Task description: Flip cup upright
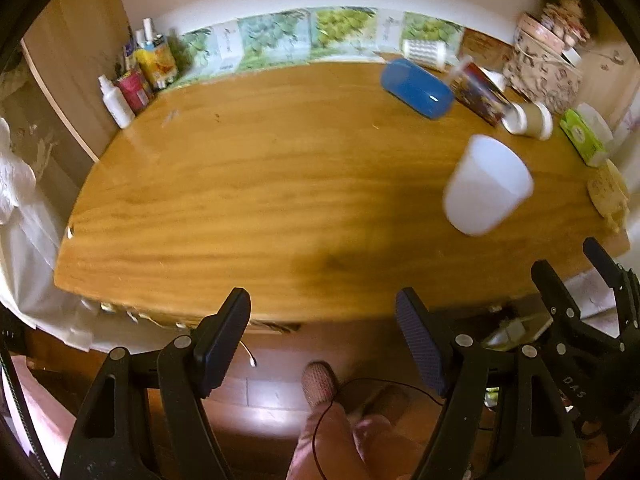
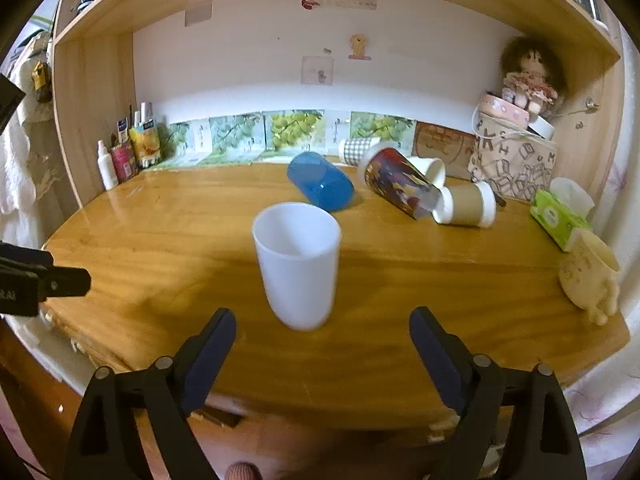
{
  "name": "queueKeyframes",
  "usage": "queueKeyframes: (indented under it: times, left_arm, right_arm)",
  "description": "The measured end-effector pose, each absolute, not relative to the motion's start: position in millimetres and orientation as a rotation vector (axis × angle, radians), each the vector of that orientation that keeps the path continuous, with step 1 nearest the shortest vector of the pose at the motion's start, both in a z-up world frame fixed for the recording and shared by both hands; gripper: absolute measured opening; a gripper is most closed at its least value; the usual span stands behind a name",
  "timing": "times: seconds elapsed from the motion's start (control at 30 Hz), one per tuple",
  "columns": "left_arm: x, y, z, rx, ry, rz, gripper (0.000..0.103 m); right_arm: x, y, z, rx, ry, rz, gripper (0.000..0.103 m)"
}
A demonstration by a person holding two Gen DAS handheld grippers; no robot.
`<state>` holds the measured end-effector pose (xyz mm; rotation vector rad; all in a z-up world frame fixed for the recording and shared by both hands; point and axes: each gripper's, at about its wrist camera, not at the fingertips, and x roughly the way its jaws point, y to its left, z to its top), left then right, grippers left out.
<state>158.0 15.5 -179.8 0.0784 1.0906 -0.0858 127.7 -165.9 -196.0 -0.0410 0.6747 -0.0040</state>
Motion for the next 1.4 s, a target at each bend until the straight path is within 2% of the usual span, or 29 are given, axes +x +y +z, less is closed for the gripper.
queueKeyframes:
  times: [0.27, 0.4, 0.53, 0.63, 0.77, 0.9, 1.07, 1.4]
  left_arm:
    - [124, -23, -149, 0.017, 1.076, -0.121, 0.078]
    - [112, -30, -127, -0.021, 1.055, -0.135, 0.078]
    - [98, -33, -105, -0.019, 0.994, -0.113, 0.079]
    - [86, -30, -88, -0.041, 0.934, -0.112, 0.088]
    - [70, -25, -66, -0.037, 0.814, -0.068, 0.091]
    - [55, -18, -47, -0.058, 0.702, -0.041, 0.101]
    - [39, -18, -31, -0.083, 0.59, -0.024, 0.102]
    - [8, -22, -17, -0.074, 0.438, 0.004, 0.103]
  right_arm:
    - [89, -210, -155, 0.093, 0.728, 0.022, 0.09]
    - [72, -222, -123, 0.173, 0.711, 0.063, 0.1]
    - [58, -225, -93, 0.217, 0.704, 0.098, 0.101]
    - [50, -223, -77, 0.225, 0.717, 0.1, 0.101]
    - [29, -220, -56, 0.22, 0.679, 0.107, 0.102]
    - [11, -217, -40, 0.191, 0.634, 0.085, 0.102]
    - [-11, -214, -21, 0.13, 0.519, -0.006, 0.102]
    - [-33, -219, -12, 0.114, 0.405, -0.037, 0.102]
